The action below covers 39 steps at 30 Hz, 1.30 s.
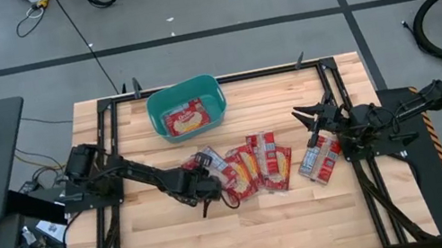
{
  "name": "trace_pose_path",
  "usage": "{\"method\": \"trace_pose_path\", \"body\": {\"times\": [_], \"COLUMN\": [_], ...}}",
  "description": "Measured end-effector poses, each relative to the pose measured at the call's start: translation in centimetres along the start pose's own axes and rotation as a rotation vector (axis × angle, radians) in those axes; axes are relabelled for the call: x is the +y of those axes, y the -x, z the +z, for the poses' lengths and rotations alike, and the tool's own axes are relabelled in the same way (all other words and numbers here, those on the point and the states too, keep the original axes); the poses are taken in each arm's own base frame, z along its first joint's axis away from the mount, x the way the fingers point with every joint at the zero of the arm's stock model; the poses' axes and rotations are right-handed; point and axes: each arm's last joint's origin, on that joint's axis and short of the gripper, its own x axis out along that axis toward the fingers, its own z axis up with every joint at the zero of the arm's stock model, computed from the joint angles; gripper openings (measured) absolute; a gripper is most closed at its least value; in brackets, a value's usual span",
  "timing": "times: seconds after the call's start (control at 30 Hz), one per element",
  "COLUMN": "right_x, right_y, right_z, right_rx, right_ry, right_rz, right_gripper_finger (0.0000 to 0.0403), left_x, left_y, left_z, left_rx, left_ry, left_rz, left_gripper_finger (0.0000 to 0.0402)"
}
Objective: Sort popcorn bags into baskets
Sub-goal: Stack the popcorn bag into the green bin
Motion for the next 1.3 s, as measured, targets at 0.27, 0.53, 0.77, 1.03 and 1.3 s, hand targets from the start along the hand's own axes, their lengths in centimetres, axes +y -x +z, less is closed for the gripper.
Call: {"method": "trace_pose_path", "body": {"times": [0.27, 0.53, 0.77, 1.03, 1.3], "right_x": [0.0, 0.0, 0.0, 0.0, 0.0], "right_y": [0.0, 0.0, 0.0, 0.0, 0.0], "right_z": [0.0, 0.1, 0.1, 0.1, 0.1], "right_rx": [-0.001, -0.005, -0.005, -0.005, -0.005], "right_ry": [-0.001, -0.004, -0.004, -0.004, -0.004], "right_rz": [0.0, -0.001, -0.001, -0.001, -0.001], "right_gripper_finger": [0.008, 0.008, 0.008, 0.008, 0.008], "left_x": [2.2, 7.4, 12.5, 16.2, 19.0], "left_y": [3.0, 7.1, 8.4, 6.3, 2.9], "left_z": [0.7, 0.3, -1.6, -5.1, -8.3], "left_rx": [-0.004, -0.015, 0.011, 0.144, 0.253], "left_ry": [0.084, 0.229, 0.499, 0.698, 0.838], "left_rz": [-0.037, 0.077, 0.178, 0.221, 0.189], "left_gripper_finger": [0.001, 0.0009, 0.0009, 0.0009, 0.0014]}}
